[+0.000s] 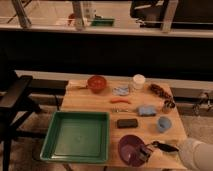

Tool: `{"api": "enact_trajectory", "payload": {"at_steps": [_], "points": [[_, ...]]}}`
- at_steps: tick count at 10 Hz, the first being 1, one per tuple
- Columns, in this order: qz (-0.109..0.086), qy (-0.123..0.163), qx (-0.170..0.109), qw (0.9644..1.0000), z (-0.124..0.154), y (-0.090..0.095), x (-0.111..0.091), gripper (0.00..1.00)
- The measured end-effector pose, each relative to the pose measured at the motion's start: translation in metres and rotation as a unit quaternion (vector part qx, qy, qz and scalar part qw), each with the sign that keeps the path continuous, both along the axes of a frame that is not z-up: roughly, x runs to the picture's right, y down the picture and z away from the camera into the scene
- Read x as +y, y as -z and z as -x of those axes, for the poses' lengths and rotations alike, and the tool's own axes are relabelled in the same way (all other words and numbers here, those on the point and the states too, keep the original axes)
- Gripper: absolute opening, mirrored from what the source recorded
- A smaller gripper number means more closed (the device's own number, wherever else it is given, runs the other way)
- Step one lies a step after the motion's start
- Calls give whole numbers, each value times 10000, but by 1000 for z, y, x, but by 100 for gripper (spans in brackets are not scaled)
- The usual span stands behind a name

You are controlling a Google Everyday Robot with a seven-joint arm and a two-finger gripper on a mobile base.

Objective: Wipe purple bowl with brush

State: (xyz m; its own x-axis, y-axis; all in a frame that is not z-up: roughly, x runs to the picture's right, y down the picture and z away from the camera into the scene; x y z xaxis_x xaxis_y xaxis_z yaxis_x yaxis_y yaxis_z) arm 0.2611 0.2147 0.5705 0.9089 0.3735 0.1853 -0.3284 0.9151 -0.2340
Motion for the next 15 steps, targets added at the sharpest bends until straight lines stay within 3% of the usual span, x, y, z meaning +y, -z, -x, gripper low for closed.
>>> {"api": "enact_trajectory", "payload": {"at_steps": [3, 6, 10, 15], "points": [[-218, 222, 4, 9995, 11, -16, -37, 0], [-396, 500, -87, 9979, 36, -18, -67, 0], [-492, 619, -226, 9966, 53, -18, -80, 0], [-535, 501, -487, 9961, 75, -22, -77, 0]]}}
